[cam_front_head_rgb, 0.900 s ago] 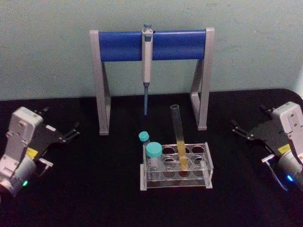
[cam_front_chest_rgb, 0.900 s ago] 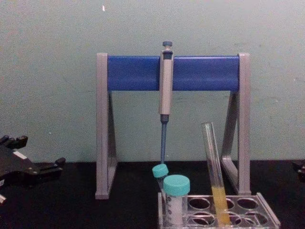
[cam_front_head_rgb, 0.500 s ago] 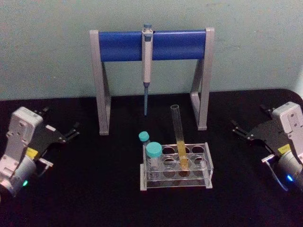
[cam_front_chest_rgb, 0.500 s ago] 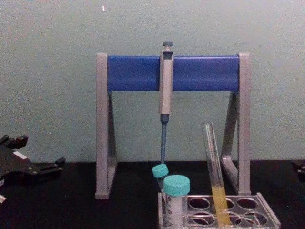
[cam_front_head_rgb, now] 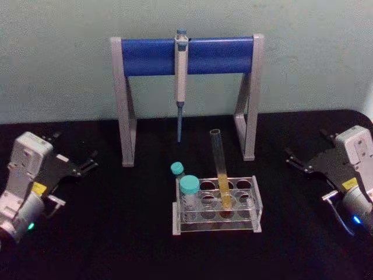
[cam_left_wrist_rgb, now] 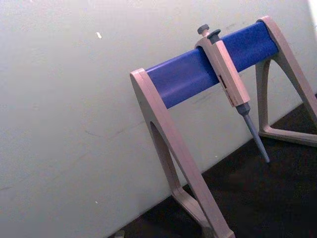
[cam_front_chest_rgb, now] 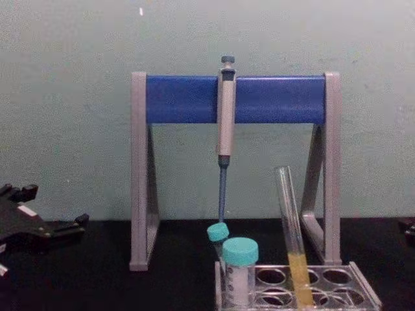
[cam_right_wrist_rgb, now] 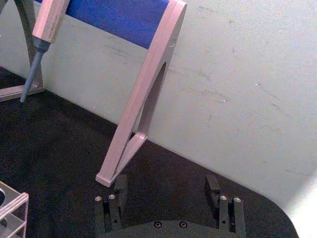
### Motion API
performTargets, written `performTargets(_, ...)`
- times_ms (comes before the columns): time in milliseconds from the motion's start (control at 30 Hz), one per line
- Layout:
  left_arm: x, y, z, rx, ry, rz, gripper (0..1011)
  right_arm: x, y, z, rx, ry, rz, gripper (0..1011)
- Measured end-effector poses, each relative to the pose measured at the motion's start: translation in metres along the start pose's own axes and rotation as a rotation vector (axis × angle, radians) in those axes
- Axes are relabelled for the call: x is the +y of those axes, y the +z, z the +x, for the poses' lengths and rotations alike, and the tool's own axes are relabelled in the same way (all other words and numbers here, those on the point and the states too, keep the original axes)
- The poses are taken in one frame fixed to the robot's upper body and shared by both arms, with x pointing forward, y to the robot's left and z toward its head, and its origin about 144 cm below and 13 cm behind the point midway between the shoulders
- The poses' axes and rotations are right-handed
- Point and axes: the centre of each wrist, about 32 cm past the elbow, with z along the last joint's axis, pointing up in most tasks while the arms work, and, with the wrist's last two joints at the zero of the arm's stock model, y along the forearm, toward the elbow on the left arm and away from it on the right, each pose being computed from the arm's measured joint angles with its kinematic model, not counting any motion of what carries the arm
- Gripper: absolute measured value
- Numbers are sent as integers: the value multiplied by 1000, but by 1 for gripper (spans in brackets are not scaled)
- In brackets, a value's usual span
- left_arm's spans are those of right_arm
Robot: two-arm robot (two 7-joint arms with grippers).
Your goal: Pick up the test tube from the test tube rack, shake it, then place it back into the test tube rack.
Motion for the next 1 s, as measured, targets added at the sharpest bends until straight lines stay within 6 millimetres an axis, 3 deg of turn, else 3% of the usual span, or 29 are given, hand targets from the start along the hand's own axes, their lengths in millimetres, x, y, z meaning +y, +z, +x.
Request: performTargets(1000, 0, 0, 0, 0, 0, 0, 1001, -3, 7, 3, 66, 24, 67, 1000)
